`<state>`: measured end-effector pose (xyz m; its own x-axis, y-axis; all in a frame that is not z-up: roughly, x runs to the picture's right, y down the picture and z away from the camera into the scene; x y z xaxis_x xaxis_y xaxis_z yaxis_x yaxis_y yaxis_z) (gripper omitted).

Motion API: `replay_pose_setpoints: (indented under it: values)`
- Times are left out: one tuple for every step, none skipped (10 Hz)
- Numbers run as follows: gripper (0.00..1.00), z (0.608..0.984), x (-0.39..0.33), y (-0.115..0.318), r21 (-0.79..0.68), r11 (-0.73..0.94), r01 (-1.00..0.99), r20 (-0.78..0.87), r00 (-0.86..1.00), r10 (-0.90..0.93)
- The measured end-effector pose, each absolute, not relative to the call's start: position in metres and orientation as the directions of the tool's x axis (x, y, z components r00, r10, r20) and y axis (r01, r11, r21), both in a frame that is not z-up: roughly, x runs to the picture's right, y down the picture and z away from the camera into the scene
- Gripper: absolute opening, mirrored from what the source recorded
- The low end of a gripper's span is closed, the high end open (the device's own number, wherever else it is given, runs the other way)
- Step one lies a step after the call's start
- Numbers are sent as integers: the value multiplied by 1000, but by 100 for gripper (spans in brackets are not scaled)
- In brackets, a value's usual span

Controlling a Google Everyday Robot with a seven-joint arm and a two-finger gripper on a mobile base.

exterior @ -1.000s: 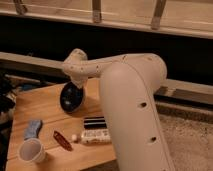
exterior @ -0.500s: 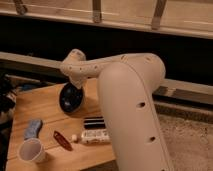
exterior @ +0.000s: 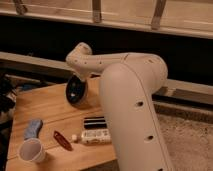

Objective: Drag the ceramic bowl in a circle

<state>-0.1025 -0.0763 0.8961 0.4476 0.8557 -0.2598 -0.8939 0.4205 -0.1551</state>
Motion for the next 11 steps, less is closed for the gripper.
replay_pose_setpoints:
  values:
    - [0, 897, -86, -83, -133, 387, -912, -264, 409, 874]
    - [0, 895, -62, -84, -109, 344, -933, -277, 361, 890]
    - [0, 892, -43, -78, -105, 326, -939, -282, 343, 896]
    - [0, 889, -28, -70, -108, 340, -934, -282, 357, 891]
    - [0, 883, -24, -60, -116, 361, -925, -282, 379, 882]
    - [0, 878, -27, -52, -122, 366, -923, -283, 385, 878]
    - [0, 873, -31, -46, -120, 366, -923, -284, 385, 878]
    - [0, 871, -41, -37, -117, 362, -925, -291, 380, 878]
    - [0, 871, -55, -31, -124, 362, -924, -294, 382, 876]
    - [0, 872, -65, -27, -131, 368, -921, -295, 390, 872]
    - [0, 872, -65, -27, -137, 378, -916, -293, 402, 867]
